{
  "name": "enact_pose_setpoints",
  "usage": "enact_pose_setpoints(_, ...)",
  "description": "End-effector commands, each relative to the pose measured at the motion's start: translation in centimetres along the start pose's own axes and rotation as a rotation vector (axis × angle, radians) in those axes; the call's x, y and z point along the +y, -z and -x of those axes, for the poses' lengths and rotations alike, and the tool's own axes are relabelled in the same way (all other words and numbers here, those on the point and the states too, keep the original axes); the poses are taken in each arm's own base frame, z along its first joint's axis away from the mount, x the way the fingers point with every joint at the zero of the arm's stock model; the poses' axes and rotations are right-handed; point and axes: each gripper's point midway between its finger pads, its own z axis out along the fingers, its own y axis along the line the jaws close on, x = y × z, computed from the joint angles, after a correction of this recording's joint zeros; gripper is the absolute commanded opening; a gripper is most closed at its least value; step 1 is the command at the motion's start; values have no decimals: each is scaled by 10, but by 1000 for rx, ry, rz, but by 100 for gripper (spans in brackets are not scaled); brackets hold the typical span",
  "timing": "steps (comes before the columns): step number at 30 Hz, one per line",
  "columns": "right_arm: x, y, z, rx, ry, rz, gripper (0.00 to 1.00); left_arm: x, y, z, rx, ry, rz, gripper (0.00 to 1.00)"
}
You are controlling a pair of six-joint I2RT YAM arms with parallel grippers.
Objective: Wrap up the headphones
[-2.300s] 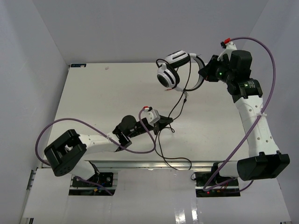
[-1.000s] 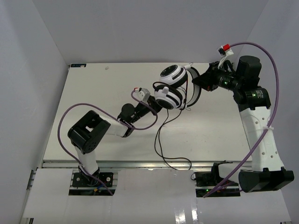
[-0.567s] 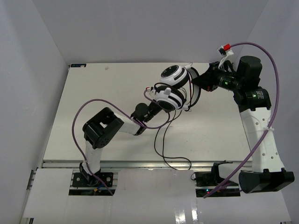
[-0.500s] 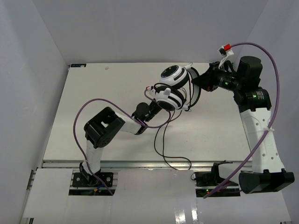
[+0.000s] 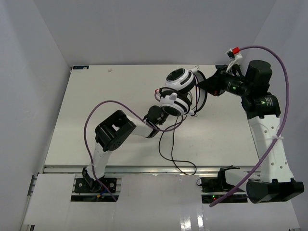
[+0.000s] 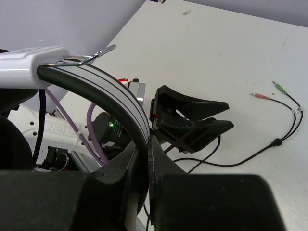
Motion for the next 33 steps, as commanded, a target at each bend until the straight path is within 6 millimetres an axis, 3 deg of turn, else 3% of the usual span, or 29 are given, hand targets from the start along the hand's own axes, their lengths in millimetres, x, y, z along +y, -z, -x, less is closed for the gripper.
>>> enact_pose_setpoints(1, 24, 11, 19, -66, 28, 57, 8, 27, -4, 20, -41, -4, 60, 54)
enact_pose_setpoints(8, 25, 13, 20, -72, 34, 55, 8, 46, -3, 11, -4, 9, 68, 59)
enact_pose_setpoints(19, 25, 13, 20, -75, 35, 49, 8, 77, -11, -10, 44, 27, 110, 57)
enact_pose_setpoints(22, 24, 14, 19, -77, 40, 40, 8, 83, -3, -9, 49, 35, 110, 36)
enact_pose_setpoints(27, 9, 13, 14, -69, 50, -25, 8, 61, 14, 19, 75, -11, -63, 10)
enact_pose_setpoints(33, -24, 9, 13, -52, 105, -164, 8, 31, 55, 47, 229, -5, -368, 0)
